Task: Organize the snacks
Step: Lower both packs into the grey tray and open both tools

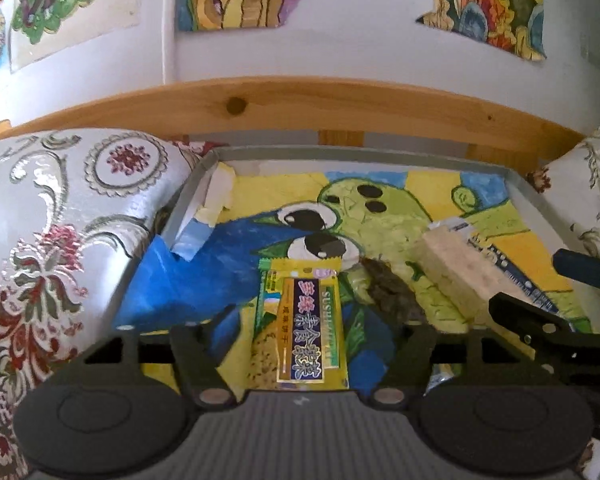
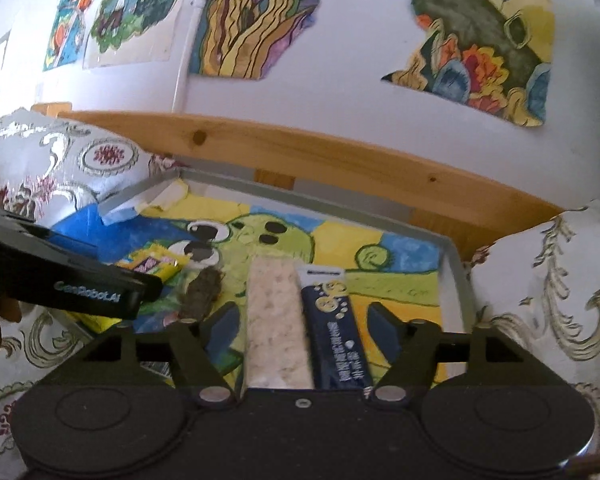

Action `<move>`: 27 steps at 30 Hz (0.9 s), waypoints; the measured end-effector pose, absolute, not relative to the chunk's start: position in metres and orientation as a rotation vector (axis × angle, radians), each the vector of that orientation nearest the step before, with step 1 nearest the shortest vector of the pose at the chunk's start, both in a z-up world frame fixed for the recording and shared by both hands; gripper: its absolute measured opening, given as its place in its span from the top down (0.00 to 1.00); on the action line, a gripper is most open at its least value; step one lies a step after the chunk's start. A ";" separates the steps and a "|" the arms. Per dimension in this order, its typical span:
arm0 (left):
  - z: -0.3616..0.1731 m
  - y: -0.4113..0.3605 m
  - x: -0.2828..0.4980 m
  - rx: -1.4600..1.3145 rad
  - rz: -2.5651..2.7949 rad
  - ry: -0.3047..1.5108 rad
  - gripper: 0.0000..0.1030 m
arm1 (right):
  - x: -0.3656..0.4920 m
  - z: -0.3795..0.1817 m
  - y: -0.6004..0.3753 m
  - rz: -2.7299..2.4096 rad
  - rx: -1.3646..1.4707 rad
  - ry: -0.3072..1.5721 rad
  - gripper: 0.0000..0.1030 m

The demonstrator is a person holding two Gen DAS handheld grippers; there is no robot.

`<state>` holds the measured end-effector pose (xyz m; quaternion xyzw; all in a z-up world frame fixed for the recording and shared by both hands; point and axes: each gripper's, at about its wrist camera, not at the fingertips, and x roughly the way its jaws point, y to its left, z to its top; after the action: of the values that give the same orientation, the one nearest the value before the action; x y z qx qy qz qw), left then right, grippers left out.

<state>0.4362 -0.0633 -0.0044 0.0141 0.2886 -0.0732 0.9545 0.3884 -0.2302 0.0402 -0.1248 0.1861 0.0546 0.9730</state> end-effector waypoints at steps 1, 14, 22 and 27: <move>-0.002 -0.063 0.433 0.027 -0.146 0.574 0.19 | 0.386 0.044 -0.231 0.105 -0.249 0.368 0.24; 0.038 -0.042 0.387 -0.074 -0.108 0.471 0.01 | 0.339 0.088 -0.240 0.087 -0.207 0.261 0.01; 0.059 -0.035 0.352 -0.079 -0.088 0.415 0.00 | 0.307 0.114 -0.238 0.079 -0.207 0.216 0.01; 0.067 -0.033 0.326 -0.073 -0.086 0.396 0.00 | 0.282 0.125 -0.237 0.082 -0.207 0.193 0.01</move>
<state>0.3262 -0.0325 0.0675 -0.0364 0.1965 -0.0426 0.9789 0.2824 -0.2367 0.1249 -0.1032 0.0963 0.0408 0.9892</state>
